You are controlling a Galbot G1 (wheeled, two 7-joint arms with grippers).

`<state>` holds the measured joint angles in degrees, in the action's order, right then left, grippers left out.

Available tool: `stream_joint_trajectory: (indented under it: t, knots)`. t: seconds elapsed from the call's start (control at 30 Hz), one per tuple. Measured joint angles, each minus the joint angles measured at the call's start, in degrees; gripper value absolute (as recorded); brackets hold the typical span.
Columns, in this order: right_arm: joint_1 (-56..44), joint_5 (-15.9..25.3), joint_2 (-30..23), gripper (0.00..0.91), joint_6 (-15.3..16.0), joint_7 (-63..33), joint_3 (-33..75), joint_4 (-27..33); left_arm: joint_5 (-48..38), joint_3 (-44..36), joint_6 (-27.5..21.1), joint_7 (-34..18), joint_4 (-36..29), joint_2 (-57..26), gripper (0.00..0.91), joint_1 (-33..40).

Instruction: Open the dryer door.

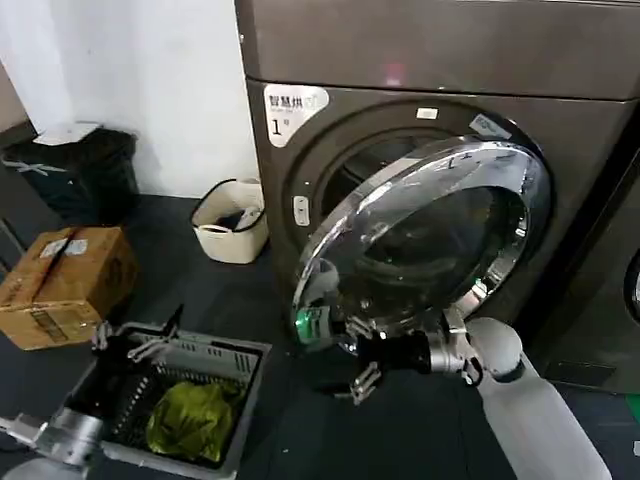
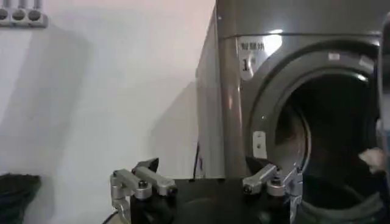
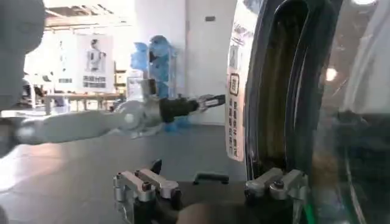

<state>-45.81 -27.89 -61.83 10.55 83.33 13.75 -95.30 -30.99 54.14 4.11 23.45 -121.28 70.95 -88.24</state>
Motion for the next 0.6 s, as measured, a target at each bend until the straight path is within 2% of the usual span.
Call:
stream_joint_trajectory:
  t: [0.6]
  knots:
    - [-2.53, -0.9, 2.96, 0.907, -4.36, 0.64, 2.0, -1.16, -5.98, -3.18, 0.1, 2.4, -1.99, -3.55, 0.907, 0.93]
